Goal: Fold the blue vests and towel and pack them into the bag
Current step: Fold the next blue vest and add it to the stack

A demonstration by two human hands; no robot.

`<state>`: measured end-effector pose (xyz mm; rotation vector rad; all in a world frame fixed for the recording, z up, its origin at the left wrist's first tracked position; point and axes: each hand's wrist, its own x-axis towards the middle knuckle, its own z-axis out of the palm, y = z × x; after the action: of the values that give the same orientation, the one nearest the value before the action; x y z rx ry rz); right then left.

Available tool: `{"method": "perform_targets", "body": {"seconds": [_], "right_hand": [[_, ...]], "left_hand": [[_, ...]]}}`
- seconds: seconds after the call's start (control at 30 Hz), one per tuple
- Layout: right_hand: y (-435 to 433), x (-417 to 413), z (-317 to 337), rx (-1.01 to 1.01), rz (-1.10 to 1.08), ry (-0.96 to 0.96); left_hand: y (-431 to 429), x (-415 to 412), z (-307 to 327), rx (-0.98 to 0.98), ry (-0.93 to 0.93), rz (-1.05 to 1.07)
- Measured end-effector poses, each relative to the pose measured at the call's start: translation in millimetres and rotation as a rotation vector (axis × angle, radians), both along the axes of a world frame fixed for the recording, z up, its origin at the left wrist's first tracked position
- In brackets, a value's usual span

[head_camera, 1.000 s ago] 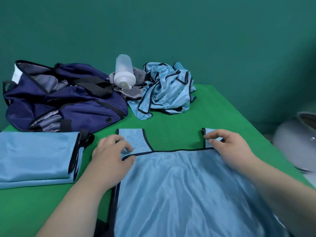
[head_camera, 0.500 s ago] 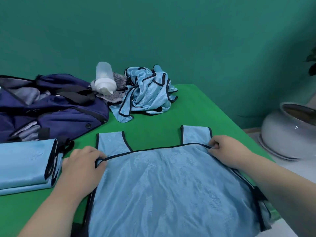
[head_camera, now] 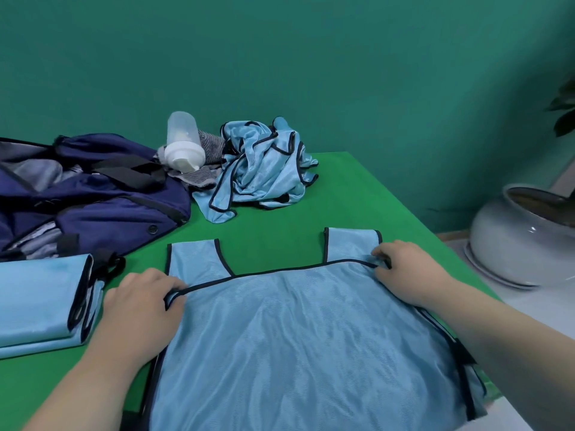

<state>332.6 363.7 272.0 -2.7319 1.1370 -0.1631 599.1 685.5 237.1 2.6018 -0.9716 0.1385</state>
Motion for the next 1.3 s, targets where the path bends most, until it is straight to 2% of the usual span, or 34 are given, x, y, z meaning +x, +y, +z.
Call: {"method": "perform_targets", "body": {"seconds": [0.13, 0.37, 0.57, 0.87, 1.07, 1.23, 1.3], "right_hand": [[0.4, 3.5, -2.5, 0.031, 0.037, 0.025], [-2.0, 2.2, 0.7, -0.03, 0.008, -0.063], [-3.0, 5.3, 3.4, 0.077, -0.032, 0.041], [1.5, 9.4, 9.3, 0.053, -0.018, 0.072], [7.3, 0.2, 15.2, 0.09, -0.087, -0.12], [-0.9, -3.5, 30.0, 0.242, -0.17, -0.413], [-7.1, -0.7, 35.3, 0.284, -0.209, -0.527]], "left_hand": [[-0.6, -1.4, 0.2, -0.003, 0.006, -0.005], [0.1, -1.1, -1.8, -0.089, 0.021, 0.018], [-0.5, -1.3, -0.1, -0.066, 0.029, 0.047], [1.3, -8.2, 6.1, -0.065, -0.013, 0.026], [5.8, -13.8, 17.6, -0.172, 0.012, -0.034], [1.8, -16.0, 37.1, -0.47, 0.276, 0.032], [-3.5, -5.4, 47.1, -0.525, 0.302, 0.053]]}}
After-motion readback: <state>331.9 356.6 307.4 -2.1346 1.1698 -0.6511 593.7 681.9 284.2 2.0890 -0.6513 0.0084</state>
